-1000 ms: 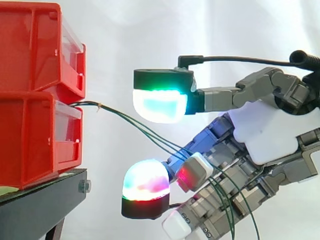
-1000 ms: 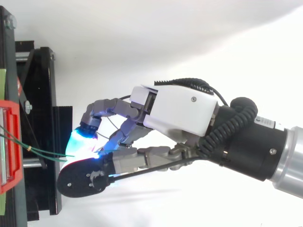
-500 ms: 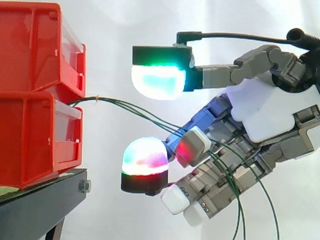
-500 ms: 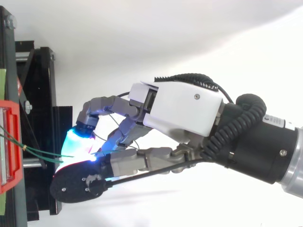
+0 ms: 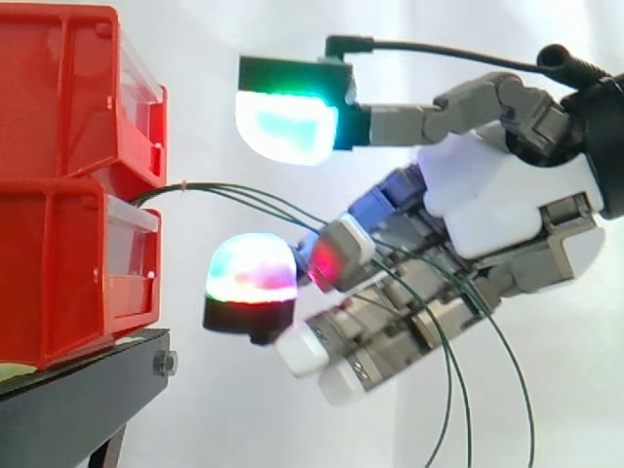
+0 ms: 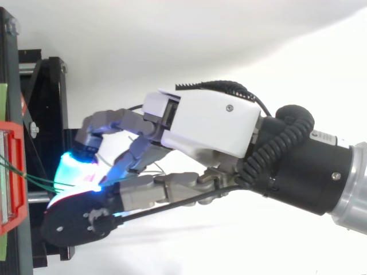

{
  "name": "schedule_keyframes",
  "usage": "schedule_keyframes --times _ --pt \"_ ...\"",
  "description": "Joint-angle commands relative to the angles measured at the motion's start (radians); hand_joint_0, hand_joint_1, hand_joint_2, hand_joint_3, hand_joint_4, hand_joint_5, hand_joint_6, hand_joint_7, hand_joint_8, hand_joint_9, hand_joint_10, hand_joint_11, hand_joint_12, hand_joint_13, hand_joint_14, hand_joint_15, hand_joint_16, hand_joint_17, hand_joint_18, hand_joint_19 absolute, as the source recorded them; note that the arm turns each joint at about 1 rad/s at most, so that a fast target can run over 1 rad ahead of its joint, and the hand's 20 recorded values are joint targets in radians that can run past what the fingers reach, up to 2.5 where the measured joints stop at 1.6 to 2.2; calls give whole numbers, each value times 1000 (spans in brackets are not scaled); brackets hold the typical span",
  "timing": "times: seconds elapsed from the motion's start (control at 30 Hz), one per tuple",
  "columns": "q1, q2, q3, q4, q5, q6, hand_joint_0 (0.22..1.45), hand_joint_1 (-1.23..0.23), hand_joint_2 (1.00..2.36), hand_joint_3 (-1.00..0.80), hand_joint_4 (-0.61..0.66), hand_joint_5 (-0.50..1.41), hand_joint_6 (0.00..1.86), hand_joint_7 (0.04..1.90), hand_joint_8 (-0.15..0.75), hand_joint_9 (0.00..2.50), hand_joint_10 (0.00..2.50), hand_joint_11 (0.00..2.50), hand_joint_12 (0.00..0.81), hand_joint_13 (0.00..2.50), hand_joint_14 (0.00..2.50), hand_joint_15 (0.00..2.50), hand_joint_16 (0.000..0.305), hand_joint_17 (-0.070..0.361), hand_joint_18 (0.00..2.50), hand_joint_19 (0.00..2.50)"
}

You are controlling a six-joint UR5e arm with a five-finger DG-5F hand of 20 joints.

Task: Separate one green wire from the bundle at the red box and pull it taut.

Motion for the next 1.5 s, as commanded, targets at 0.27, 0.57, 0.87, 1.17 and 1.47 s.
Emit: schedule_keyframes --times 0.27,0.57,0.87,1.17,1.47 --pt "-5 1 -15 96 -9 -40 592 -605 1000 -500 296 -137 503 1118 344 1068 16 1148 433 829 10 330 47 105 568 329" --pt "1 1 -66 151 -4 -35 610 -610 1000 -495 256 -115 503 1238 344 1075 17 1148 430 830 10 334 46 104 568 325" --pt "2 1 -38 130 -3 -31 639 -623 1009 -399 230 -100 500 1473 340 1080 16 1147 430 844 10 331 46 104 584 312" --pt "4 0 3 73 2 -45 617 -612 1002 -480 247 -109 501 1357 341 1048 17 1080 429 841 10 332 46 104 576 322" --pt "-4 0 -66 104 0 -40 603 -602 1000 -494 253 -118 503 1266 345 1041 17 1044 431 833 10 331 46 104 564 330"
